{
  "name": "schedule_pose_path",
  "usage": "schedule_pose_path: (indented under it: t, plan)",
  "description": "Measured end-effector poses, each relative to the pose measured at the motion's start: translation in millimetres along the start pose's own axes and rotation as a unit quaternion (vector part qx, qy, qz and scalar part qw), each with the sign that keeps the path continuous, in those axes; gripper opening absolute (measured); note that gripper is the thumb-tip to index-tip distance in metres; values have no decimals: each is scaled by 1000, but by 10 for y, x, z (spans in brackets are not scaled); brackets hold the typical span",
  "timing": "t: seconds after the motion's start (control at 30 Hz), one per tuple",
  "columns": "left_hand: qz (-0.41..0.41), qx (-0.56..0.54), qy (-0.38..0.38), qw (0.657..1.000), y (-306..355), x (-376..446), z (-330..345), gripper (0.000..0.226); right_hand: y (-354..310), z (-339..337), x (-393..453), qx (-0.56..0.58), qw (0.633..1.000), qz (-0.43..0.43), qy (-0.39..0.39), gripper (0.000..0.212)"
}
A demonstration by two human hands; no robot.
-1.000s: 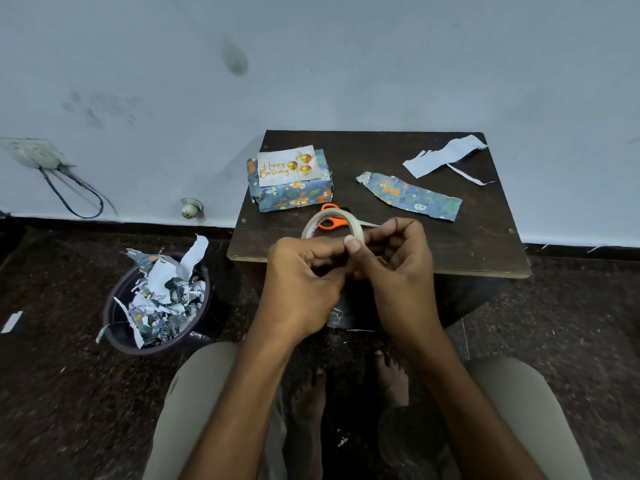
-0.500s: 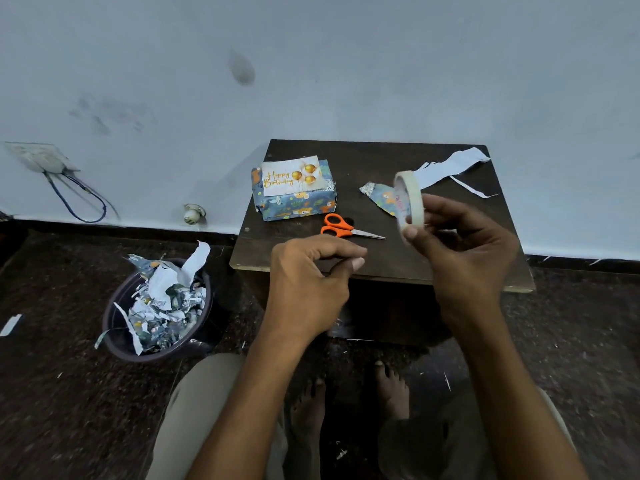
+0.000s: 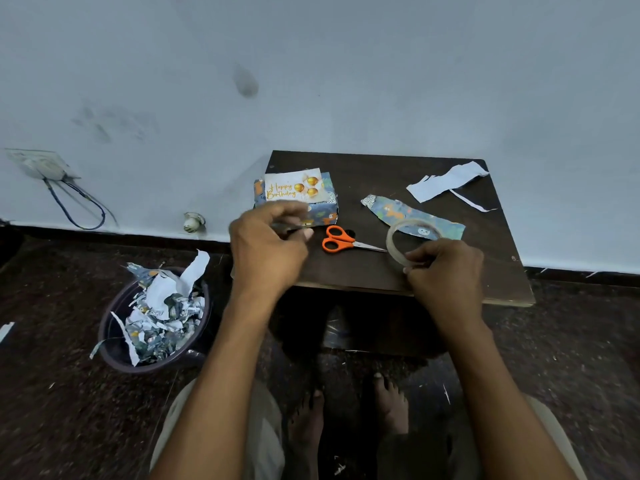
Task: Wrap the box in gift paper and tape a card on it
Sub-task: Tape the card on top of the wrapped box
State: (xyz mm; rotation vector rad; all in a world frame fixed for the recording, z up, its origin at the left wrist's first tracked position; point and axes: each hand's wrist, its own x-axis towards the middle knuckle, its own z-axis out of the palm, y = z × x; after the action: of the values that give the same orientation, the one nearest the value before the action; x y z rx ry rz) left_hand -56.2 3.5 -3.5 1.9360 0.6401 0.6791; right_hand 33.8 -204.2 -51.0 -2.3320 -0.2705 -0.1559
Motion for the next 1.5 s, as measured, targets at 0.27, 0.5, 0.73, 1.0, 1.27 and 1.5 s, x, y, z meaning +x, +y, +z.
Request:
schedule_pose_path:
  t: [0.27, 0.5, 0.73, 1.0, 1.27, 1.5]
  plan:
    - [-37, 172, -60, 983, -325, 630, -139, 126, -10, 41, 48, -44, 996, 41, -70, 23]
    - [-29, 104, -115, 988, -591, 874, 10, 113, -243, 272, 172, 23, 995, -89, -23, 43]
    - [-21, 57, -82, 995, -678, 1078, 74, 99, -782, 712, 743, 8, 969, -185, -162, 87]
    - [56, -20, -92, 994, -754, 1317, 282, 99, -966, 920, 1342, -12, 965, -144, -217, 102]
    - [18, 44, -139, 989, -791, 1677, 588, 95, -968, 1076, 1800, -41, 963, -123, -237, 84]
    - [26, 83, -138, 987, -880, 1718, 643, 94, -945, 1216, 1872, -145, 935, -159, -282, 106]
